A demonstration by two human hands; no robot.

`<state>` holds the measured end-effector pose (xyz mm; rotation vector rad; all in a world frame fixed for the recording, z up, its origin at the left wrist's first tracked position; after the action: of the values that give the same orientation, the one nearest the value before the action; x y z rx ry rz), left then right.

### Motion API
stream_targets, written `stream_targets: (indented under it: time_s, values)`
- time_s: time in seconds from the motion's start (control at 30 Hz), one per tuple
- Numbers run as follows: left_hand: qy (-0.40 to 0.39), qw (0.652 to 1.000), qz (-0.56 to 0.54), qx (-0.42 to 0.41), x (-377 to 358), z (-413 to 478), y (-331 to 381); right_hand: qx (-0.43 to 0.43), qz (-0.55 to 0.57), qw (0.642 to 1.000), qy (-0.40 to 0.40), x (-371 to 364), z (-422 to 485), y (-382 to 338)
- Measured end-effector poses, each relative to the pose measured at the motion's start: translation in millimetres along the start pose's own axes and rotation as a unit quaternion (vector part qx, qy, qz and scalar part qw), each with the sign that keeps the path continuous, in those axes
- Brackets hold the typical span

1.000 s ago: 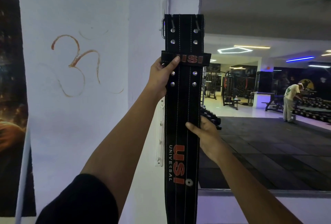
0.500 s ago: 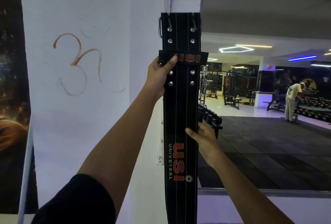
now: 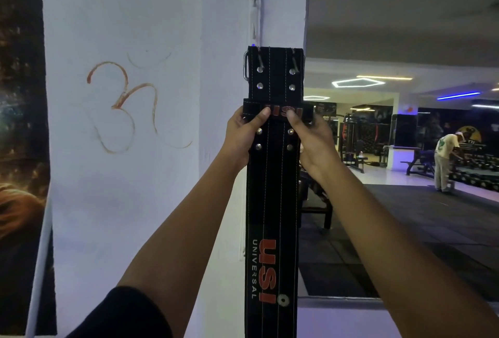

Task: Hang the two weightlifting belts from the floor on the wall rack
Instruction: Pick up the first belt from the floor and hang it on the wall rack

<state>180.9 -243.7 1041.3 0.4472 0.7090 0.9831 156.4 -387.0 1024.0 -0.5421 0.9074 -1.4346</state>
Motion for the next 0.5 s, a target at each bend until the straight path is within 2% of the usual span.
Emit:
stream_targets:
  time_s: [0.17,0.27,0.5]
  values:
    - [-0.009,0.999,0.007,0.035,4,-1,-10,-0.048,-0.066,0.996,0.024,0,21,-22]
    - [-0.016,0.998,0.023,0.053,7,-1,-10,-0.071,-0.090,0.993,-0.006,-5,31,-34]
    - [-0.001,0.996,0.001,0.087,10,15,12,-0.061,-0.086,0.994,-0.017,-21,39,-37]
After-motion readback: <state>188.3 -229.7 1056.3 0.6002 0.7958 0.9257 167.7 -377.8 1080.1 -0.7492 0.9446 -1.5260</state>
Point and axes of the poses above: each hand's wrist, its own z-axis towards the middle knuckle, its own x-axis out of the back of the hand, y = z × x, the point moved 9 cm from there along z, towards the middle knuckle, and after that the axes turned 5 degrees about -z, right-handed, at the moved point
